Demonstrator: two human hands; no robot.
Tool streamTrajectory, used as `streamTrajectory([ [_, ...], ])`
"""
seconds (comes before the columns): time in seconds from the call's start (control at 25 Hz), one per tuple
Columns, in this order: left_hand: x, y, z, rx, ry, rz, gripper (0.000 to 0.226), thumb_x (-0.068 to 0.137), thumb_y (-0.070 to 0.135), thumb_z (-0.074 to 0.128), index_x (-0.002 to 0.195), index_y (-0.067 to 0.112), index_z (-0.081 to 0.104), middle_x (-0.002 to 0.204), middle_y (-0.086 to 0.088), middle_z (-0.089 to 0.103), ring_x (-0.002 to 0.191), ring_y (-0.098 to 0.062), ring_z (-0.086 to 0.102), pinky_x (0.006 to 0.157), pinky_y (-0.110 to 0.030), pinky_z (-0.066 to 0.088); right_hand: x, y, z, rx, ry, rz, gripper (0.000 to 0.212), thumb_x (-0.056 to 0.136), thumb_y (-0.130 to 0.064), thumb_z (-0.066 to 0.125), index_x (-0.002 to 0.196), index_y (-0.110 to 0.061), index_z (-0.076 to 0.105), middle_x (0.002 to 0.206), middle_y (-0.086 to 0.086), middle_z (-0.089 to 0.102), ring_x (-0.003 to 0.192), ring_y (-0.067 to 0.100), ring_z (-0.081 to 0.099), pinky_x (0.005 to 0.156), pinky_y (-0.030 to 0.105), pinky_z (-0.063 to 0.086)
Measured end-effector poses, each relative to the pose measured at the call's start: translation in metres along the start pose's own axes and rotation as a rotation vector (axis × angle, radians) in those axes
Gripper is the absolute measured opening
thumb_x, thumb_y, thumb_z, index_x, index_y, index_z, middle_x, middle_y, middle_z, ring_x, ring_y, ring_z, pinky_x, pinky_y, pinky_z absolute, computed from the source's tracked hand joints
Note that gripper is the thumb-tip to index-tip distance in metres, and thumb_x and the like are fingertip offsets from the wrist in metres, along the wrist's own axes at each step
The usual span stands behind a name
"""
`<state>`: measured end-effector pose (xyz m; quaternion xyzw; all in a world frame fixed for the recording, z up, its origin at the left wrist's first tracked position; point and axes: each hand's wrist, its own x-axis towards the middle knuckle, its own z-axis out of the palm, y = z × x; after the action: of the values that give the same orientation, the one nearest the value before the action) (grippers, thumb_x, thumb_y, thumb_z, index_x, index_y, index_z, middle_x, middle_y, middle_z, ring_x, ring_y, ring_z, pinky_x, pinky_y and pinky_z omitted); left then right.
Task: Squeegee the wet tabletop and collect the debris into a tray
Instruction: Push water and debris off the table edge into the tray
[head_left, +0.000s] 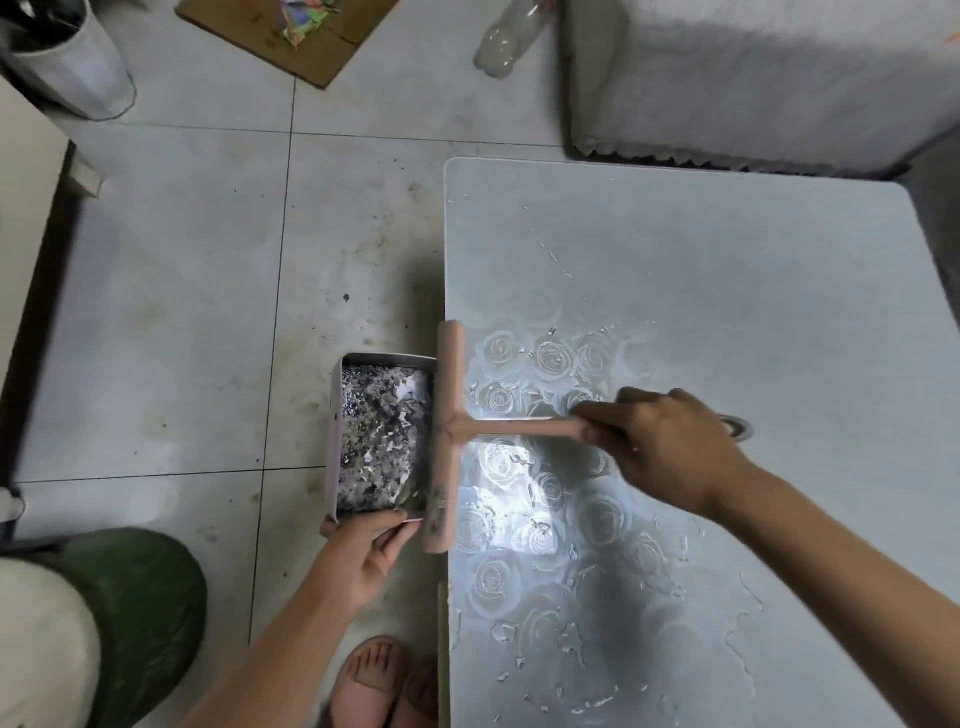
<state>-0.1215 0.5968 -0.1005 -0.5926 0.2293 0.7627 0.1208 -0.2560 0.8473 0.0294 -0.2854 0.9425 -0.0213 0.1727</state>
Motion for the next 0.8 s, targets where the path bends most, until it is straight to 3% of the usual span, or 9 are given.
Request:
streamTrajectory([
  [0.08, 0.002, 0.001, -0.001, -0.004, 0.018, -0.006, 0.028, 0.082, -0.022, 0.047, 0.093, 0.003, 0.054, 0.076, -0.017, 0.071, 0.079, -0.034, 0.068, 0.049, -0.033, 0.059, -0.007, 0.010, 0.000, 0.097, -0.002, 0.030, 0.031, 0.097, -0.043, 0.039, 0.123, -0.039, 0.056, 0.088, -0.004, 0.060, 0.086, 0.022, 0.061, 0.075, 0.031, 0.039],
  [0.16, 0.003, 0.004, -0.003, -0.022, 0.023, -0.034, 0.031, 0.080, -0.023, 0.049, 0.097, 0.004, 0.054, 0.092, -0.022, 0.068, 0.089, -0.038, 0.064, 0.050, -0.035, 0.059, -0.036, 0.047, -0.010, 0.228, -0.044, 0.191, 0.031, 0.095, -0.049, 0.039, 0.120, -0.044, 0.057, 0.081, -0.009, 0.059, 0.080, 0.019, 0.060, 0.069, 0.031, 0.040],
  [0.28, 0.002, 0.009, 0.001, -0.026, 0.014, -0.055, 0.030, 0.079, -0.021, 0.051, 0.093, 0.005, 0.055, 0.090, -0.022, 0.069, 0.079, -0.036, 0.066, 0.050, -0.035, 0.059, -0.089, 0.116, -0.027, 0.189, -0.127, 0.442, 0.041, 0.084, -0.066, 0.031, 0.112, -0.051, 0.056, 0.078, -0.013, 0.061, 0.077, 0.011, 0.058, 0.070, 0.034, 0.046],
  [0.4, 0.005, 0.015, 0.010, -0.034, 0.022, -0.033, 0.033, 0.079, -0.020, 0.052, 0.091, 0.011, 0.051, 0.092, -0.020, 0.066, 0.073, -0.033, 0.067, 0.052, -0.036, 0.059, -0.108, 0.157, -0.031, 0.176, -0.149, 0.578, 0.044, 0.081, -0.067, 0.034, 0.109, -0.046, 0.061, 0.083, -0.010, 0.065, 0.080, 0.015, 0.061, 0.075, 0.037, 0.050],
  [0.6, 0.015, 0.027, 0.027, -0.041, -0.010, -0.017, 0.024, 0.081, -0.020, 0.048, 0.087, 0.001, 0.057, 0.077, -0.017, 0.071, 0.081, -0.033, 0.065, 0.054, -0.042, 0.059, -0.044, 0.136, -0.005, 0.259, -0.106, 0.370, 0.027, 0.095, -0.038, 0.050, 0.118, -0.036, 0.062, 0.082, -0.010, 0.062, 0.079, 0.016, 0.059, 0.077, 0.032, 0.047],
  [0.72, 0.009, 0.027, 0.033, -0.042, -0.035, -0.001, 0.020, 0.084, -0.019, 0.045, 0.081, -0.002, 0.056, 0.063, -0.017, 0.069, 0.066, -0.032, 0.070, 0.059, -0.042, 0.058, -0.007, 0.105, -0.004, 0.171, -0.077, 0.143, 0.027, 0.096, -0.038, 0.046, 0.119, -0.039, 0.059, 0.074, -0.011, 0.049, 0.075, 0.019, 0.055, 0.068, 0.029, 0.036],
  [0.8, 0.009, 0.040, 0.044, -0.021, -0.057, -0.010, 0.024, 0.084, -0.018, 0.045, 0.073, -0.003, 0.060, 0.062, -0.016, 0.069, 0.060, -0.027, 0.070, 0.059, -0.040, 0.059, -0.003, 0.118, -0.019, 0.140, -0.056, 0.159, 0.029, 0.094, -0.042, 0.048, 0.121, -0.042, 0.059, 0.078, -0.012, 0.051, 0.078, 0.019, 0.059, 0.069, 0.027, 0.035],
])
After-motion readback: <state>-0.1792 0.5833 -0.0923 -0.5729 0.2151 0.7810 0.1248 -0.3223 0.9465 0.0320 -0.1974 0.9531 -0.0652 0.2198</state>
